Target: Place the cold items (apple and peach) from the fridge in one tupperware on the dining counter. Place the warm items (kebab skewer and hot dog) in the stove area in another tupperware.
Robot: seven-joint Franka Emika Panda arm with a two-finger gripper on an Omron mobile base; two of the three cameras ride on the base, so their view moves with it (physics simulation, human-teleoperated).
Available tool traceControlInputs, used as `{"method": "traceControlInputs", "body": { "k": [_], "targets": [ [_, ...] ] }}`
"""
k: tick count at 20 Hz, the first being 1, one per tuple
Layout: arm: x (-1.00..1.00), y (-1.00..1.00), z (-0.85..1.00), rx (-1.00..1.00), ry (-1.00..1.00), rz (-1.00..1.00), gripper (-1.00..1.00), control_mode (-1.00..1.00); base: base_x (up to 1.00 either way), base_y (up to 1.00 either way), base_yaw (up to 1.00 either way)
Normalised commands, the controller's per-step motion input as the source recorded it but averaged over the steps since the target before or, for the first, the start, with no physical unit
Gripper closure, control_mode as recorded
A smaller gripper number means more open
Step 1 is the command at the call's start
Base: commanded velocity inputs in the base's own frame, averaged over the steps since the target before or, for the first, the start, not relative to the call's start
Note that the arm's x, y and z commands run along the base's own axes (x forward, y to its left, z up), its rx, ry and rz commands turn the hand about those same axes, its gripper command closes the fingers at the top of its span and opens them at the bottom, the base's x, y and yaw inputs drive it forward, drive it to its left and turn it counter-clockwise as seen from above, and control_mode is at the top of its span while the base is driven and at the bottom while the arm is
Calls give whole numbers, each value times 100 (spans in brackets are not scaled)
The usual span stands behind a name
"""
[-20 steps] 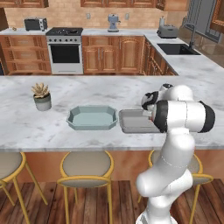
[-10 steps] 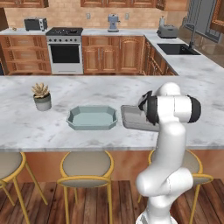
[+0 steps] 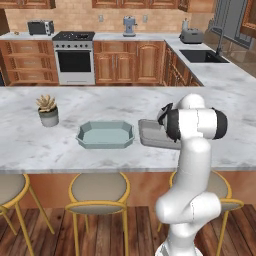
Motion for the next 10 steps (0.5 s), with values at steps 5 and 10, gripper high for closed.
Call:
{"method": "traceControlInputs", "body": {
  "k": [5, 10],
  "targets": [
    [0, 9, -1, 0, 0, 0, -100, -100, 0, 0, 0],
    [-18, 2, 26, 0, -2, 0, -100, -100, 0, 0, 0]
  ]
}}
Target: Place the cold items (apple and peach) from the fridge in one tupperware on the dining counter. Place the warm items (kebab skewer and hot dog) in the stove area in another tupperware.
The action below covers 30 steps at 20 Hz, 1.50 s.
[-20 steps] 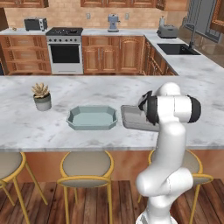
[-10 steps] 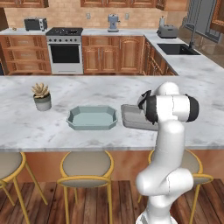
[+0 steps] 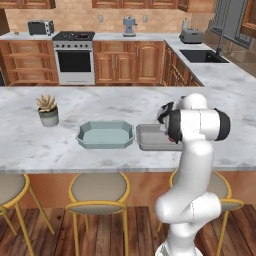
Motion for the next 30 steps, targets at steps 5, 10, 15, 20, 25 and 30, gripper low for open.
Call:
{"method": "traceControlInputs", "body": {
  "k": [5, 10, 15, 20, 25, 30],
  "targets": [
    [-54, 0, 60, 0, -23, 0, -100, -100, 0, 0, 0],
    [-75, 22, 65, -2, -8, 0, -100, -100, 0, 0, 0],
    [-91, 60, 63, -15, 0, 0, -100, -100, 0, 0, 0],
    [-98, 71, 68, -18, 2, 0, -100, -100, 0, 0, 0],
    [-100, 61, 56, -14, 3, 0, -100, -100, 0, 0, 0],
    [-100, 43, 49, -7, 1, 0, -100, -100, 0, 0, 0]
  ]
}}
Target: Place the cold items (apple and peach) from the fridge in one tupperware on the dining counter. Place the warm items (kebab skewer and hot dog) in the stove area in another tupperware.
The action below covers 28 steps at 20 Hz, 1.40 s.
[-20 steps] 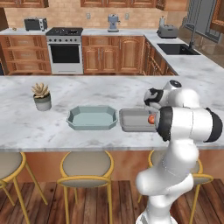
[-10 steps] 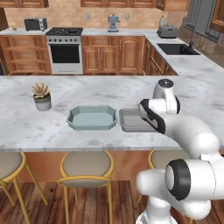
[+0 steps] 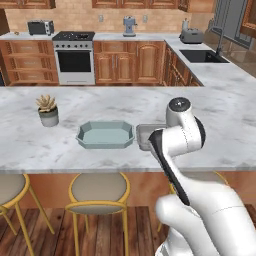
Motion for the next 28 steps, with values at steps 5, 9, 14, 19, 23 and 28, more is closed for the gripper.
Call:
{"method": "traceControlInputs", "body": {
  "k": [5, 9, 14, 19, 23, 28],
  "targets": [
    [-99, 17, 7, 0, -3, 0, -100, -100, 0, 0, 0],
    [-30, 0, 0, 0, 0, 0, -100, -100, 0, 0, 0],
    [-23, 0, -7, 0, -1, 0, -100, -100, 0, 0, 0],
    [0, 0, 0, 0, 0, 0, -100, 100, -23, 59, 0],
    [0, 0, 0, 0, 0, 0, -100, 100, -3, 100, 0],
    [0, 0, 0, 0, 0, 0, -100, 100, -32, 100, -13]
  ]
}}
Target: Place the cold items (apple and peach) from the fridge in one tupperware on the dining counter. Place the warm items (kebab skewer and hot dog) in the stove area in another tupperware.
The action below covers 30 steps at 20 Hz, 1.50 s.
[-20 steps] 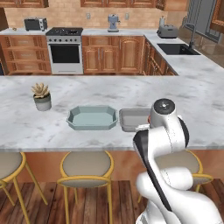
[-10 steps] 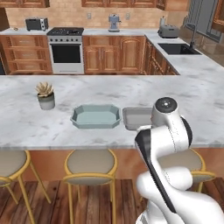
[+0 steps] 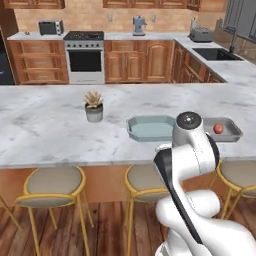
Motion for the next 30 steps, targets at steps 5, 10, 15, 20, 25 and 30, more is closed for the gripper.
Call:
{"method": "traceControlInputs", "body": {
  "k": [5, 10, 15, 20, 25, 30],
  "targets": [
    [0, 0, 0, 0, 0, 0, -100, 100, -14, 100, -12],
    [0, 0, 0, 0, 0, 0, -100, 100, 0, 100, -8],
    [0, 0, 0, 0, 0, 0, -100, 100, -16, 100, -1],
    [0, 0, 0, 0, 0, 0, -100, 100, -11, 100, 0],
    [0, 0, 0, 0, 0, 0, -100, 100, 0, 100, 0],
    [0, 0, 0, 0, 0, 0, -100, 100, 0, 100, 0]
  ]
}}
